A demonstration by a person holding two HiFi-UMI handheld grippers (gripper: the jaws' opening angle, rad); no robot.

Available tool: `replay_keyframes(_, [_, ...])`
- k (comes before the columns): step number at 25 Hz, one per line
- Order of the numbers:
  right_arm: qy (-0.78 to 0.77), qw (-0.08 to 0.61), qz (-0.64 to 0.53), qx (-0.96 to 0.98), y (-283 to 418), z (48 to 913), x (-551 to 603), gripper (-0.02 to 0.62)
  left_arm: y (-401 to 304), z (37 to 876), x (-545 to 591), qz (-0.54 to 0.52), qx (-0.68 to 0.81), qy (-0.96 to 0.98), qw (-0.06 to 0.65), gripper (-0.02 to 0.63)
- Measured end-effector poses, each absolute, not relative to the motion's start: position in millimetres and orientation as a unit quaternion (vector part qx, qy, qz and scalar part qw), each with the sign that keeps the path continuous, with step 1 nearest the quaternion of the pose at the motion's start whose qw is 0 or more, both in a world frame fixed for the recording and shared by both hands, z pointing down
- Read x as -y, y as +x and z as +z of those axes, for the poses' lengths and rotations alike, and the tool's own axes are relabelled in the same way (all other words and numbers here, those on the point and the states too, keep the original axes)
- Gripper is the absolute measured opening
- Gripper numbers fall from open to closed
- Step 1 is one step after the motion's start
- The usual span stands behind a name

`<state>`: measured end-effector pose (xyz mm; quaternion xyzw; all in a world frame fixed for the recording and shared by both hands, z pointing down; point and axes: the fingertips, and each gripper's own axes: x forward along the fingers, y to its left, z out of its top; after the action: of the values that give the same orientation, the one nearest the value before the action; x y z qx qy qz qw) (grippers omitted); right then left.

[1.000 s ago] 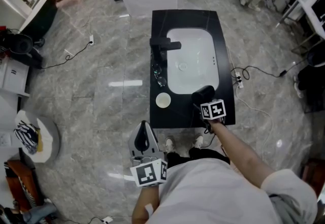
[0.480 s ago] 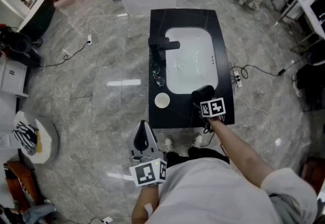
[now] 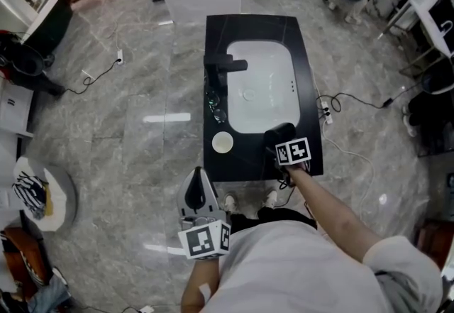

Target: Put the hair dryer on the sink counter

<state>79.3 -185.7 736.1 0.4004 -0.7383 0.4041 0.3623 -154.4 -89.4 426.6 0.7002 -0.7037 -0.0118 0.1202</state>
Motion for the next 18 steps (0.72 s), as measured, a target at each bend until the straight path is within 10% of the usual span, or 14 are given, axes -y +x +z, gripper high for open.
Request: replay_keyframes(18, [0.398,0.361,0.406,0.739,79.4,736.1,185.1,0.241,-152.4,428.9,88.8,-0.009,0.694,0.708,0.127,0.002])
